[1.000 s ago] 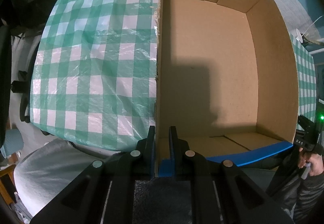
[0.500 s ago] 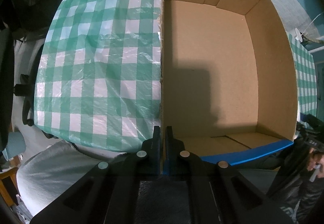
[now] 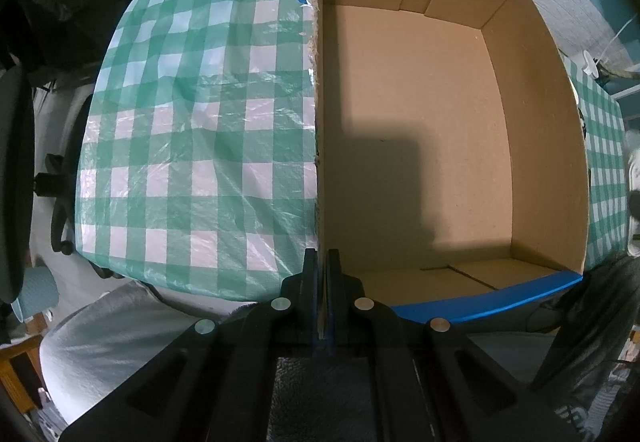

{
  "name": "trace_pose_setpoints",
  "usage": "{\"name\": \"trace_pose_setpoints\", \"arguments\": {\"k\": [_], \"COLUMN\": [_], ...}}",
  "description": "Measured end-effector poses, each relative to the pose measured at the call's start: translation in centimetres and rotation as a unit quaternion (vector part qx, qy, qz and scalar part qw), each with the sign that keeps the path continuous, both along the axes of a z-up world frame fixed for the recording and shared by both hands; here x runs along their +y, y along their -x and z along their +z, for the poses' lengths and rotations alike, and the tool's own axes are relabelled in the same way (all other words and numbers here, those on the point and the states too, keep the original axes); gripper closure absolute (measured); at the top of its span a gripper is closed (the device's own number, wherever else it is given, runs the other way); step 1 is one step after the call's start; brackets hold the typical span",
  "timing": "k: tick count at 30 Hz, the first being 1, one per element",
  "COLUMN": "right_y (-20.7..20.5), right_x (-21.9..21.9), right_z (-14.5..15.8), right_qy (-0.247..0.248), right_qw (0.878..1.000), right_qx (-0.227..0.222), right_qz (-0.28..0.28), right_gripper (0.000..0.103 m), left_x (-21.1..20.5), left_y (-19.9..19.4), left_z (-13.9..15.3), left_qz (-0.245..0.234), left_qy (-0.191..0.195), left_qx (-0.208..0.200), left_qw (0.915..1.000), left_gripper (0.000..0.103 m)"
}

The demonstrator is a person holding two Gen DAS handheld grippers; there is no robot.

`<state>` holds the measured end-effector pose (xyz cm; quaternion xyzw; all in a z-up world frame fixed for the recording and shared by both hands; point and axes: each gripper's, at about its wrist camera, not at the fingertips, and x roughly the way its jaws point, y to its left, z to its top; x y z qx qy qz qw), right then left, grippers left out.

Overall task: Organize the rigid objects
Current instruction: 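Carry the power bank into the box and release it with the right gripper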

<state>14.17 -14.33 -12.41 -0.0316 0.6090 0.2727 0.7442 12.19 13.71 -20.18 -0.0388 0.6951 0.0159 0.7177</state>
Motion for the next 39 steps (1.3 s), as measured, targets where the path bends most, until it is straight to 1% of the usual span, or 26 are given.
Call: {"name": "trace_pose_setpoints", "arguments": {"k": [3, 7, 14, 22, 24, 27, 30, 31, 32, 33, 36, 39], "right_y": [-0.6, -1.3, -1.4, -0.9, -0.6, -0.2, -0.3, -0.3, -0.2, -0.2, 0.1, 0.4], "right_x": [3.0, 6.2, 8.7, 9.4, 9.3, 9.3, 8.9, 8.9, 8.9, 8.9, 9.0, 9.0], "right_z": [0.6, -0.8, -3.3, -6.5, -7.0, -7.1, -6.9, -6.9, -6.9, -7.0, -7.0, -6.6], "right_qy": [0.004, 0.01, 0.036, 0.067, 0.076, 0.089, 0.076, 0.078, 0.078, 0.08, 0.075, 0.062], "right_qw": [1.0, 0.999, 0.997, 0.995, 0.994, 0.994, 0.995, 0.995, 0.995, 0.995, 0.995, 0.996], "right_qx": [-0.006, 0.001, 0.02, 0.041, 0.039, 0.023, 0.025, 0.023, 0.021, 0.02, 0.017, 0.013], "right_qz": [0.021, 0.037, 0.058, 0.061, 0.061, 0.064, 0.057, 0.057, 0.059, 0.061, 0.061, 0.057], "right_gripper": [0.039, 0.039, 0.039, 0.039, 0.039, 0.039, 0.041, 0.044, 0.045, 0.044, 0.043, 0.038], "left_x": [-0.1, -0.1, -0.1, -0.3, -0.4, -0.5, -0.5, -0.5, -0.4, -0.4, -0.5, -0.5], "left_y": [0.0, 0.1, 0.1, 0.0, 0.0, 0.2, 0.2, 0.2, 0.1, 0.1, 0.1, 0.0], "left_z": [0.1, 0.2, 0.5, 0.4, 0.3, 0.2, 0.1, 0.1, 0.1, 0.2, 0.3, 0.3], "left_qz": [-0.004, -0.006, -0.007, -0.008, -0.01, -0.013, -0.015, -0.015, -0.015, -0.015, -0.017, -0.017], "left_qy": [-0.004, -0.005, -0.004, -0.009, -0.01, -0.014, -0.015, -0.024, -0.019, -0.013, -0.018, -0.019], "left_qx": [-0.001, -0.002, -0.005, -0.004, -0.003, -0.002, -0.001, -0.002, -0.001, -0.001, -0.002, -0.002], "left_qw": [1.0, 1.0, 1.0, 0.9999, 0.9999, 0.9998, 0.9998, 0.9996, 0.9997, 0.9998, 0.9997, 0.9997], "left_gripper": [0.1, 0.1, 0.1, 0.1, 0.1, 0.1, 0.098, 0.097, 0.097, 0.097, 0.097, 0.097]}}
